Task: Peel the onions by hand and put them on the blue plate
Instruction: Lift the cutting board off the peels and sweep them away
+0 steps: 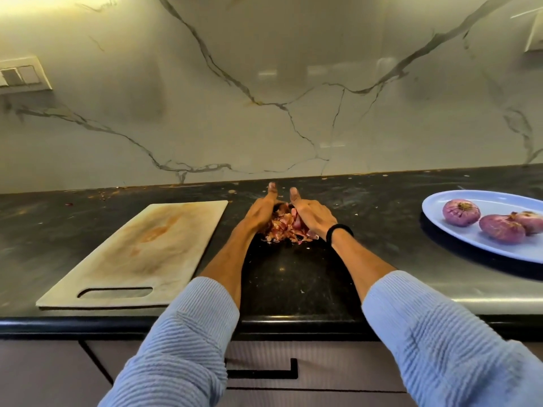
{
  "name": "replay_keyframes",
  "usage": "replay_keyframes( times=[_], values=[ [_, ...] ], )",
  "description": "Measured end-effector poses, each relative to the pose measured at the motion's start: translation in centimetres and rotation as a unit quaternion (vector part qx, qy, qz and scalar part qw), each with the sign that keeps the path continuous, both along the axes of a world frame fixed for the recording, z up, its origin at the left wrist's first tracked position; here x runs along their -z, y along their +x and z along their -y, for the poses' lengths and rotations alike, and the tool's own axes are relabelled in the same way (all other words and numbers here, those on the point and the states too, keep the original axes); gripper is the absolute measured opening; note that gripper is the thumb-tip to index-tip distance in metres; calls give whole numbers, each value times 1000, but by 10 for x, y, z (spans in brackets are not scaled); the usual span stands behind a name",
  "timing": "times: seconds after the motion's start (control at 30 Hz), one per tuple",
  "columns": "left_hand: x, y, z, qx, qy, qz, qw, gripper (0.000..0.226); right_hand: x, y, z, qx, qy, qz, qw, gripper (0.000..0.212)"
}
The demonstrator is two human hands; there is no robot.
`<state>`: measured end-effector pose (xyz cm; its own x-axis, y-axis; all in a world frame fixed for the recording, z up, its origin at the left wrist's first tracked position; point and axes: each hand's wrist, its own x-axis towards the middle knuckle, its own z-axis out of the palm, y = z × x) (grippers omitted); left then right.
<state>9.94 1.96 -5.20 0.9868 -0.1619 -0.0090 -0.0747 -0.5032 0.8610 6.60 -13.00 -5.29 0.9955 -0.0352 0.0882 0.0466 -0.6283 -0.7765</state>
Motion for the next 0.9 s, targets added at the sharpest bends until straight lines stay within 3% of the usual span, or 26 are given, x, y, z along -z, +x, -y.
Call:
replay_keyframes(
  times=[0.3,0.47,0.67,0.77,0.9],
  values=[
    [4,-37,11,-63,-134,9,989,89,4,-24,-4,42,92,56,993,45],
    [11,-37,7,-119,-172,44,977,94,7,-27,8,138,51,93,985,66],
    [7,-43,16,-118,-211,6,970,99,-3,-37,-8,23,85,35,995,65],
    [8,-39,17,-123,-215,-27,968,112,-6,-40,-21,7,75,2,997,66],
    [2,-39,21,-120,-200,-46,971,109,-9,-42,-31,10,42,-15,999,63]
  ],
)
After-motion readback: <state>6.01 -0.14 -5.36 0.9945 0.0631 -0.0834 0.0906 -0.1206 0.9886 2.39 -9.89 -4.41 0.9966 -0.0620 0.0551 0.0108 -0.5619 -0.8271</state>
